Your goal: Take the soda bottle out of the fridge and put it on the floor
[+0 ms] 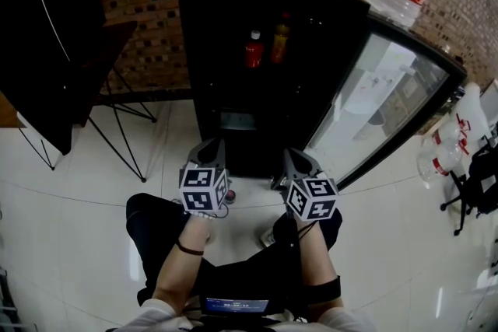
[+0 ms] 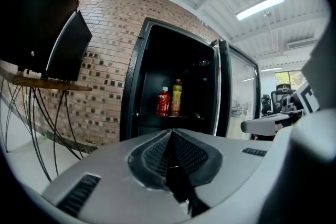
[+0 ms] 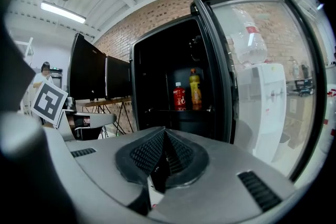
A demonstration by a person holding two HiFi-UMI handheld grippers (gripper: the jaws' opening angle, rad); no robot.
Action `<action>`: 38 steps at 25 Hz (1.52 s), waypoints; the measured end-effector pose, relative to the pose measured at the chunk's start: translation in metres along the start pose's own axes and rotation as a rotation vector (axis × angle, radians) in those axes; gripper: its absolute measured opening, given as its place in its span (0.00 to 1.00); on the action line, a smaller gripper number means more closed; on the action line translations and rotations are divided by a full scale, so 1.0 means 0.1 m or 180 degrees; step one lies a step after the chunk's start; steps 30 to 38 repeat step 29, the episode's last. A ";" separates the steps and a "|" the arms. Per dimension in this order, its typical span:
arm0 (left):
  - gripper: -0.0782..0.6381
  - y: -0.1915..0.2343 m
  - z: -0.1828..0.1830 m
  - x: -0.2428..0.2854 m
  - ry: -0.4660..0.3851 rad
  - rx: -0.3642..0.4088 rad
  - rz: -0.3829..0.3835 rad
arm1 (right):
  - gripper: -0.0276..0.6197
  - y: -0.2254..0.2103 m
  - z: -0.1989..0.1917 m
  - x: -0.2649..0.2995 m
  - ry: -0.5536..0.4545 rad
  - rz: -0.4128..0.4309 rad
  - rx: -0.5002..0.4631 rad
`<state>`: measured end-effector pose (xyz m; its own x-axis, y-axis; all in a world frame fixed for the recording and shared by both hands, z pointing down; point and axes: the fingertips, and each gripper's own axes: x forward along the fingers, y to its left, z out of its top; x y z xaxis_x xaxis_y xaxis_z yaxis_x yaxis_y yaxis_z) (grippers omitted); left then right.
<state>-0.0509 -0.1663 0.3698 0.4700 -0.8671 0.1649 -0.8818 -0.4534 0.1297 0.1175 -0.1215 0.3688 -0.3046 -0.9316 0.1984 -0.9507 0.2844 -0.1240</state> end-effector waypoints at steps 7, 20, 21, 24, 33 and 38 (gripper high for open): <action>0.11 0.03 0.01 0.00 0.0004 0.0039 0.0021 | 0.06 0.03 0.01 0.00 0.0009 -0.0028 -0.0100; 0.11 0.05 -0.03 0.01 0.0031 -0.0006 0.0011 | 0.06 0.03 0.00 0.00 0.0025 -0.0034 -0.0145; 0.11 0.05 -0.04 0.01 0.0037 -0.0008 0.0011 | 0.06 0.04 0.00 0.00 0.0028 -0.0030 -0.0146; 0.11 0.06 -0.04 0.04 0.0033 -0.0005 0.0007 | 0.06 0.04 0.01 0.03 0.0020 -0.0025 -0.0155; 0.11 0.04 0.00 0.15 -0.0011 0.0029 -0.0032 | 0.06 -0.05 0.05 0.08 -0.0026 -0.0066 -0.0165; 0.11 0.04 0.00 0.15 -0.0011 0.0029 -0.0032 | 0.06 -0.05 0.05 0.08 -0.0026 -0.0066 -0.0165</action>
